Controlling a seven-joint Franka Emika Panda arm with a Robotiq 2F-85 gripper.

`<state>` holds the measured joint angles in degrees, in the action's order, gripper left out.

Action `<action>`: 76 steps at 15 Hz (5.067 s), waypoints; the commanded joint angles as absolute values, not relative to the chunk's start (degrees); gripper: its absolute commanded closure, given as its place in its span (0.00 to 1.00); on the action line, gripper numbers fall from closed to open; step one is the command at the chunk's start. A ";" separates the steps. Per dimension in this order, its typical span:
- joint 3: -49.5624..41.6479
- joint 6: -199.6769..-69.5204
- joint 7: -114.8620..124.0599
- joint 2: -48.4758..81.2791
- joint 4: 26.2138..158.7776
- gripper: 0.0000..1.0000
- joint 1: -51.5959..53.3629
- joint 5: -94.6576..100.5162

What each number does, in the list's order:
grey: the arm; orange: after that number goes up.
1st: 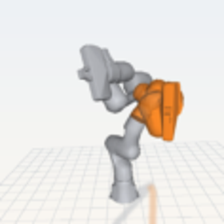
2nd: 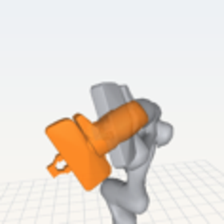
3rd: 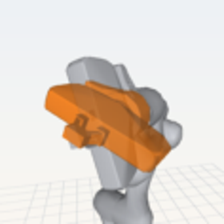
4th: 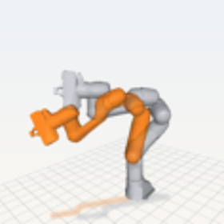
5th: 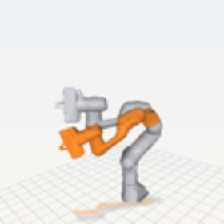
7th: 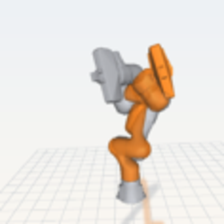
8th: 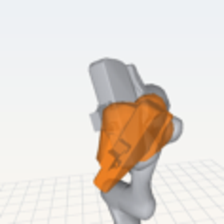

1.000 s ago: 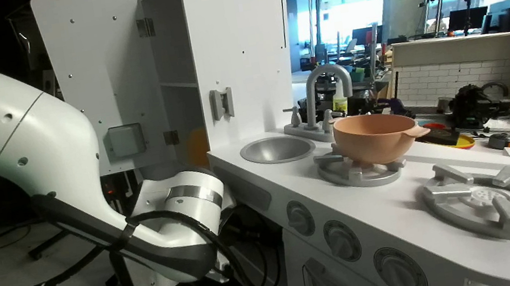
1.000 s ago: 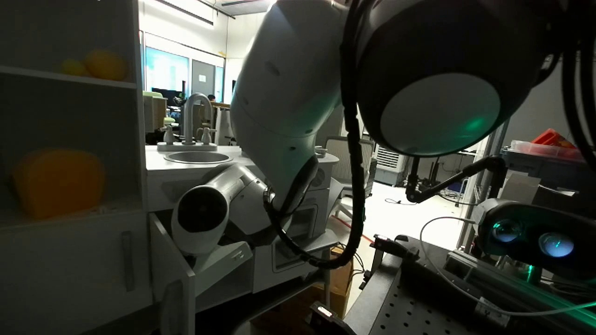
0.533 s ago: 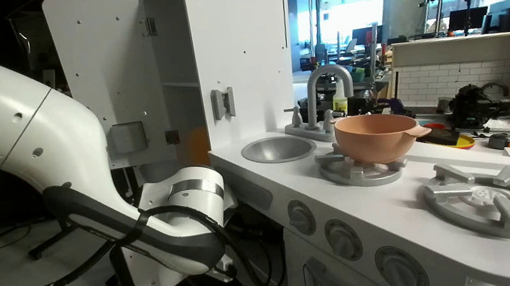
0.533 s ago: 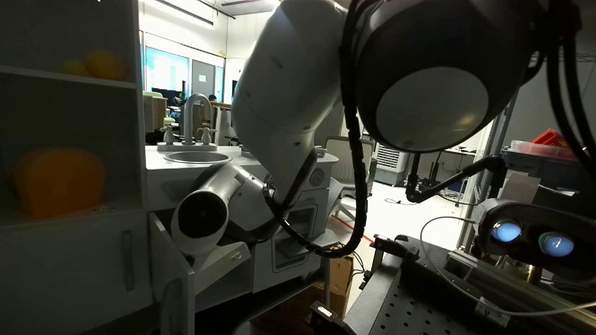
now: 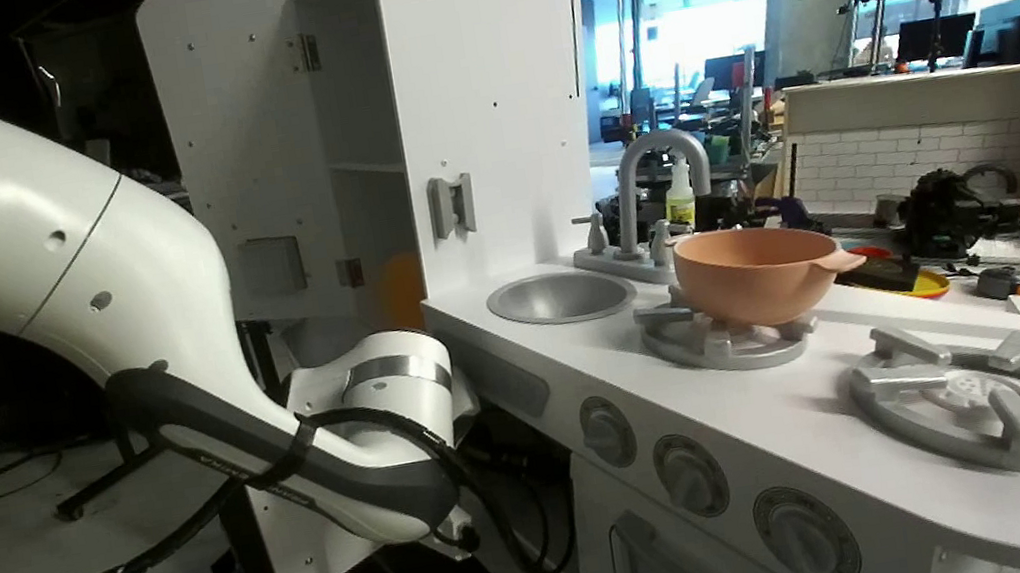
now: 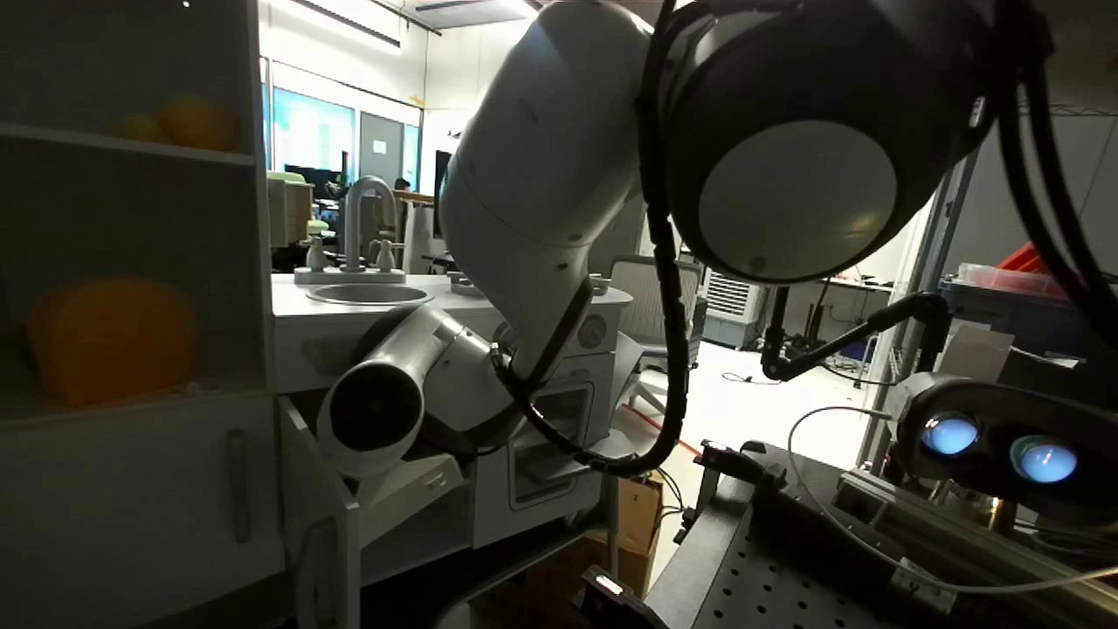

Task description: Open the second cabinet door from the left, put the blue bottle and green pepper inside it, and then close the cabinet door

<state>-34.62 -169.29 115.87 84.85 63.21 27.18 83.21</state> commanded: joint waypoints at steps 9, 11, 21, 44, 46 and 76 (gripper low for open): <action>-33.93 -169.46 116.99 86.92 59.11 0.00 25.56 84.38; -34.13 -171.15 116.99 85.70 60.78 0.00 26.02 85.09; -35.74 -183.26 114.76 79.48 69.95 0.00 28.07 87.68; -58.52 -208.94 120.59 54.31 105.83 0.00 54.69 113.32; -64.09 -211.04 123.14 52.64 107.26 0.00 59.84 116.95; -55.30 -215.22 134.49 63.13 86.04 0.00 61.80 119.01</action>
